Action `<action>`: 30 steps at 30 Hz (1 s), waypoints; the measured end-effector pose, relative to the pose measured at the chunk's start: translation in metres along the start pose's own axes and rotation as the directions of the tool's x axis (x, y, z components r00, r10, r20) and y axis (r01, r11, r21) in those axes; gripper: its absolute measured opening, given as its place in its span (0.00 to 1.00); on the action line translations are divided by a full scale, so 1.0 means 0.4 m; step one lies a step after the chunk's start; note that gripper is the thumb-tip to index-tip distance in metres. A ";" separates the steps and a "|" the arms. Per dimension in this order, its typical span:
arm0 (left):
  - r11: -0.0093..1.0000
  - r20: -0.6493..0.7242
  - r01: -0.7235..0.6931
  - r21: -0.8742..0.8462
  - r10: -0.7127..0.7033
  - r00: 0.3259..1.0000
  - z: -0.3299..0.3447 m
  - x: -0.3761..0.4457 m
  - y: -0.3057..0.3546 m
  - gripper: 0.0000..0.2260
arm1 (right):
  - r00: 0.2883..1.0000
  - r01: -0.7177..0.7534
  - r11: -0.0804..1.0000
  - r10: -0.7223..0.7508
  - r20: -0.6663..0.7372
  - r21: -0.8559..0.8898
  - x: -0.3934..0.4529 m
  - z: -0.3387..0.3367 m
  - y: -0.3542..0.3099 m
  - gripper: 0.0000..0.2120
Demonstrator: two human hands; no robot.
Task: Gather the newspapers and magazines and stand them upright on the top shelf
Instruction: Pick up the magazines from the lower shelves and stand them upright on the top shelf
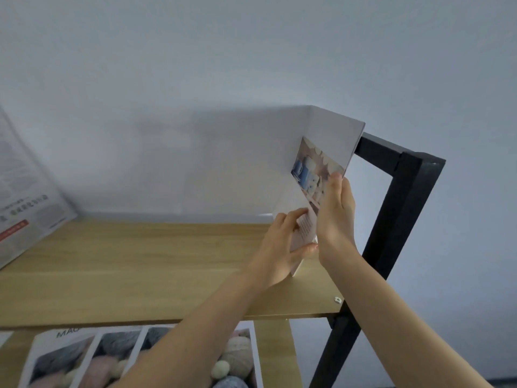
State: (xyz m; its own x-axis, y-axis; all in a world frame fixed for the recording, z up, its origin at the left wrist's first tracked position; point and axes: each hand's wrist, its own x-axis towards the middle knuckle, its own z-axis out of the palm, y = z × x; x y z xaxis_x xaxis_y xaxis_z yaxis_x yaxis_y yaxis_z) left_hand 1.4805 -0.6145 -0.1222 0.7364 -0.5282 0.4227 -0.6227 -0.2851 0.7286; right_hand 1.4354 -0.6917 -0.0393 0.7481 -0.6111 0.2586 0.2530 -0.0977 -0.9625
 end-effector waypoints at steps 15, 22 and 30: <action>0.984 -0.010 0.168 -0.054 -0.168 0.986 -0.153 -0.187 -0.023 0.13 | 0.978 -0.142 0.962 0.172 0.115 -0.232 -0.130 -0.051 0.015 0.26; 0.876 -0.040 0.258 -0.407 -0.299 0.953 -0.273 -0.408 -0.047 0.08 | 0.969 -0.203 0.936 0.233 0.077 -0.288 -0.299 -0.032 0.053 0.22; 0.795 -0.018 0.403 -0.454 -0.460 0.888 -0.359 -0.640 -0.112 0.11 | 0.945 -0.249 0.891 0.309 0.106 -0.379 -0.506 0.041 0.113 0.21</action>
State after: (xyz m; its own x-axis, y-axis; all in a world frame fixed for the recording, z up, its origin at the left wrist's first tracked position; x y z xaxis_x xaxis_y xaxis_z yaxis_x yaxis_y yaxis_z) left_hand 1.3577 -0.3516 -0.1856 0.9450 -0.3235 0.0492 -0.0779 -0.0765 0.9940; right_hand 1.3055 -0.5595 -0.1340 0.8504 -0.5242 -0.0442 -0.1933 -0.2332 -0.9530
